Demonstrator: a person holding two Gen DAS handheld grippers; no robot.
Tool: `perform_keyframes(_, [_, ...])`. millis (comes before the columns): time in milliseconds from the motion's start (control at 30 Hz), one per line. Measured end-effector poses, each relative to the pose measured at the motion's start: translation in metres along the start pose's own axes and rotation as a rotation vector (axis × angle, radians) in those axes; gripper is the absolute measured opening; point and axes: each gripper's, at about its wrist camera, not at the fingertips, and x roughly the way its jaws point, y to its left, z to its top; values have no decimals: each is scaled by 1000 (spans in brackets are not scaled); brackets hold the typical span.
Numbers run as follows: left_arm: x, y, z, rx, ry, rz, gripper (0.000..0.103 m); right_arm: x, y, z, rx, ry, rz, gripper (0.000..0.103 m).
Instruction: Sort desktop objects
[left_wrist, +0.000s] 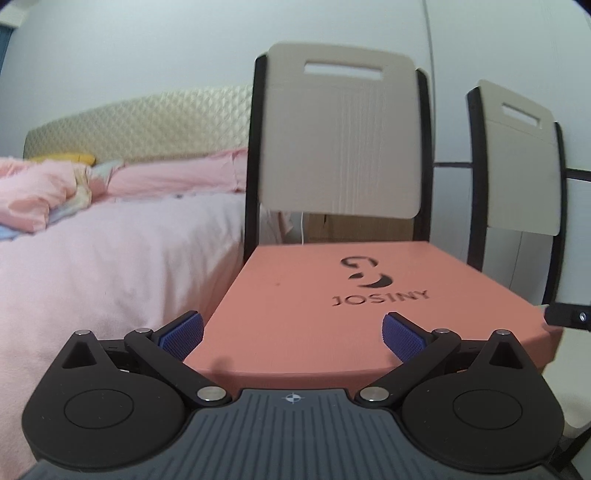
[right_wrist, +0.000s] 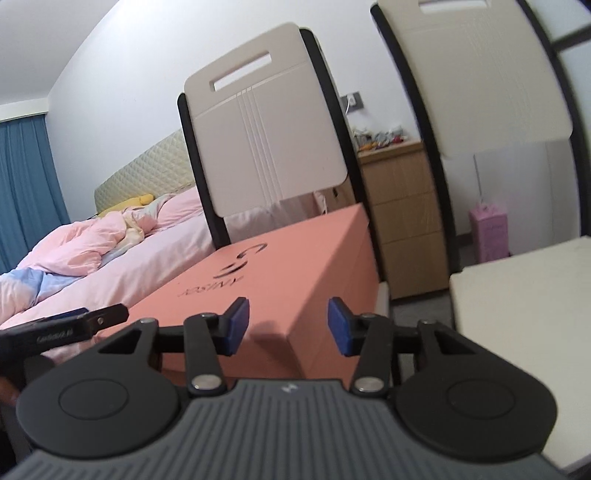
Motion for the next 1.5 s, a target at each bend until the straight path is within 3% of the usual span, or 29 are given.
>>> perform_keyframes(367, [-46,-6,-3,-17,-51,22,103,-32,22,8,-93,-20,-41,51])
perform_keyframes(533, [-65,-11,-2,-10,-76,1,103,-48,36,9,-149,-46,-48,67])
perform_keyframes(833, [-76,-21,-6,18,-80,-32,103,-70,58,4,-229,-88,-73,85])
perform_keyframes(1333, [-101,-30,-5,2,-141,-57,103,-113,66,-16,-158,-138,-117,100])
perform_keyframes(1500, [-99,-31,-6,-9,-134,-66,103,-121,70,-21,-207,-148,-177,103])
